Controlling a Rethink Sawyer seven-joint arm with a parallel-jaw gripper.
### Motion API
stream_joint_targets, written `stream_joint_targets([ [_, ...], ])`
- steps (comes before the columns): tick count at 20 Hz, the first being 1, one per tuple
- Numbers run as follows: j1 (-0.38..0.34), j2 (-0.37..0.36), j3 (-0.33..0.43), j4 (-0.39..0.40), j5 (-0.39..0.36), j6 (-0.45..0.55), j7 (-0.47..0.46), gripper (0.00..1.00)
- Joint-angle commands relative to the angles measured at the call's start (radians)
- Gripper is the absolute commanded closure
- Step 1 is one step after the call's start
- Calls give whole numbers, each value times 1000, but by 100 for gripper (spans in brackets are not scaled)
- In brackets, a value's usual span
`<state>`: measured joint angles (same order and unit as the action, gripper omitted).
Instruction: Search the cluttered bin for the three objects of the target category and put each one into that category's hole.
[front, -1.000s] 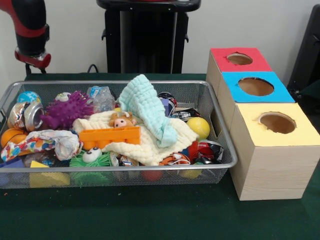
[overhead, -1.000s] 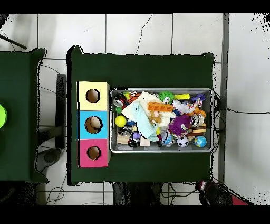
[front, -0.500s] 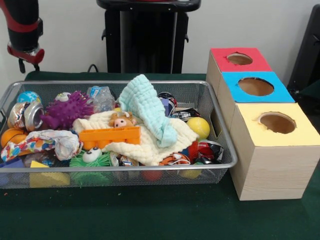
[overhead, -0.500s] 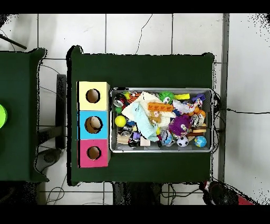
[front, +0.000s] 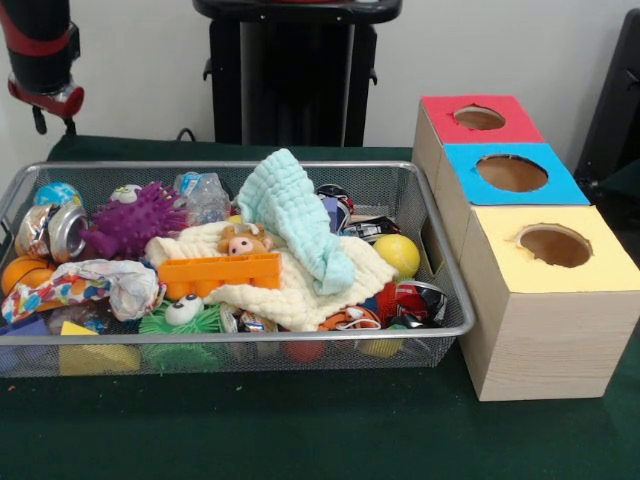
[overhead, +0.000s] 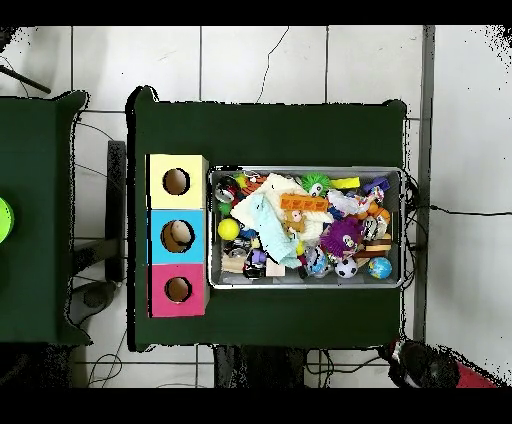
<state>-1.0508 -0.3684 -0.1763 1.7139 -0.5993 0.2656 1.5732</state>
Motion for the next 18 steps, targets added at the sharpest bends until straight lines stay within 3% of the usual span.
stream_joint_targets([
  [1, 49, -78, 108, -12, 95, 102, 96, 0],
  [5, 38, -124, 127, 2, 116, 149, 69, 0],
  [18, 39, -152, 134, 12, 146, 167, 47, 0],
])
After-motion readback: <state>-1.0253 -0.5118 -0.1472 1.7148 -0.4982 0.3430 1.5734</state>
